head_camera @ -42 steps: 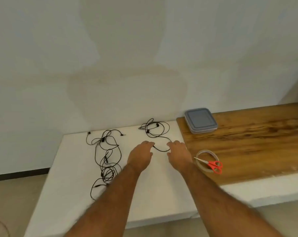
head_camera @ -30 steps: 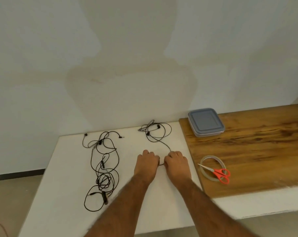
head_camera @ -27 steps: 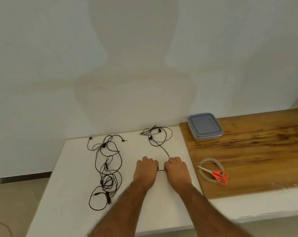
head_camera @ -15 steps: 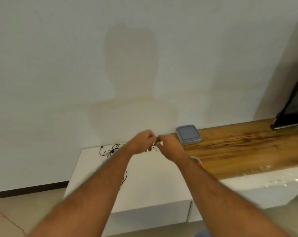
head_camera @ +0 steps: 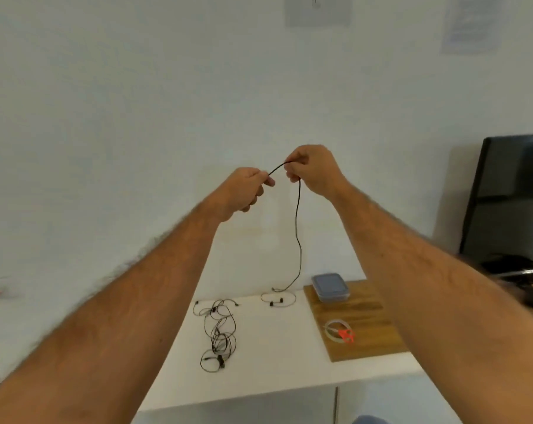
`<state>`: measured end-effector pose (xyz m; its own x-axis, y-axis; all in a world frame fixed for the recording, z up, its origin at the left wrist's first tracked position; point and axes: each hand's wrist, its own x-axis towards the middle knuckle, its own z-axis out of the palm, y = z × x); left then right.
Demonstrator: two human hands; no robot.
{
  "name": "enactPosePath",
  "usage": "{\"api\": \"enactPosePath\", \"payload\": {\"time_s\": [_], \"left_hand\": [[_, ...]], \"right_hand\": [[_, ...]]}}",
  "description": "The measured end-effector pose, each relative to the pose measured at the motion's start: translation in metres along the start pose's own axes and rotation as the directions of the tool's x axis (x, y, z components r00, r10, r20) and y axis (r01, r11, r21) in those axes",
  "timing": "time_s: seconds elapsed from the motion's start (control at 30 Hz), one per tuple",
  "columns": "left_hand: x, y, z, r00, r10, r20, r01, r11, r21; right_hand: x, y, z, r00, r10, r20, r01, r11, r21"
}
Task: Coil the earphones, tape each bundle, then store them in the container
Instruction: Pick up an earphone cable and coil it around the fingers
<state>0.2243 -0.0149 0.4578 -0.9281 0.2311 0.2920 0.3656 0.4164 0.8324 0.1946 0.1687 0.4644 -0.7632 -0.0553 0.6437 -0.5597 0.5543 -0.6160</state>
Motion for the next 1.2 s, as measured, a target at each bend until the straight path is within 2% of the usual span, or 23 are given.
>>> {"api": "enactPosePath", "payload": {"time_s": [0.13,0.23,0.33,0.47,0.53,0.6,0.67,0.77,0.83,0.9,0.97,1.07,1.2], "left_hand": [[-0.009,0.035,-0.011,0.996,0.078,-0.036,-0.081,0.992,-0.099],[-0.009,0.064,-0.027,0.977,0.153,-0.147,-0.191,0.936,-0.296],[-0.008,0.09,-0.045,0.954,0.176,-0.241,-0.279,0.815,-0.508],[-0.011,0.095,-0.066,0.918,0.151,-0.367,-0.369,0.663,-0.651],[-0.012,0.082,-0.077,0.895,0.098,-0.436,-0.403,0.597,-0.694],[-0.011,0.058,-0.086,0.869,0.001,-0.495,-0.406,0.574,-0.711],[-0.008,0.027,-0.09,0.846,-0.129,-0.517,-0.344,0.61,-0.714],[-0.005,-0.016,-0.073,0.849,-0.266,-0.456,-0.14,0.719,-0.681],[-0.002,-0.027,-0.048,0.891,-0.223,-0.395,-0.077,0.783,-0.617],[0.002,-0.024,-0.02,0.93,-0.113,-0.349,-0.091,0.85,-0.518],[0.006,-0.014,0.0,0.936,-0.044,-0.348,-0.128,0.881,-0.456],[0.011,-0.003,0.009,0.925,-0.078,-0.371,-0.11,0.882,-0.459],[0.022,0.002,-0.011,0.886,0.016,-0.464,-0.159,0.949,-0.271]], "right_hand": [[0.016,-0.044,-0.026,0.996,-0.063,-0.067,0.065,0.997,0.03],[0.024,-0.064,-0.04,0.992,-0.093,-0.083,0.098,0.994,0.055],[0.025,-0.055,-0.035,0.995,-0.103,0.018,0.104,0.983,-0.153],[0.005,0.01,-0.01,0.968,0.134,0.21,-0.054,0.935,-0.352],[-0.011,0.041,-0.003,0.925,0.263,0.275,-0.165,0.928,-0.334],[-0.023,0.058,-0.002,0.862,0.378,0.337,-0.294,0.916,-0.274],[-0.025,0.057,-0.004,0.832,0.413,0.37,-0.365,0.91,-0.194],[-0.006,0.022,-0.005,0.873,0.328,0.362,-0.294,0.944,-0.148],[0.009,-0.013,0.002,0.898,0.233,0.373,-0.158,0.963,-0.22],[0.018,-0.048,0.013,0.895,0.147,0.421,-0.008,0.949,-0.315],[0.024,-0.071,0.023,0.888,0.108,0.448,0.091,0.911,-0.401],[0.033,-0.08,0.024,0.904,0.053,0.424,0.162,0.877,-0.453],[0.039,-0.074,0.005,0.924,-0.011,0.381,0.197,0.869,-0.454]]}}
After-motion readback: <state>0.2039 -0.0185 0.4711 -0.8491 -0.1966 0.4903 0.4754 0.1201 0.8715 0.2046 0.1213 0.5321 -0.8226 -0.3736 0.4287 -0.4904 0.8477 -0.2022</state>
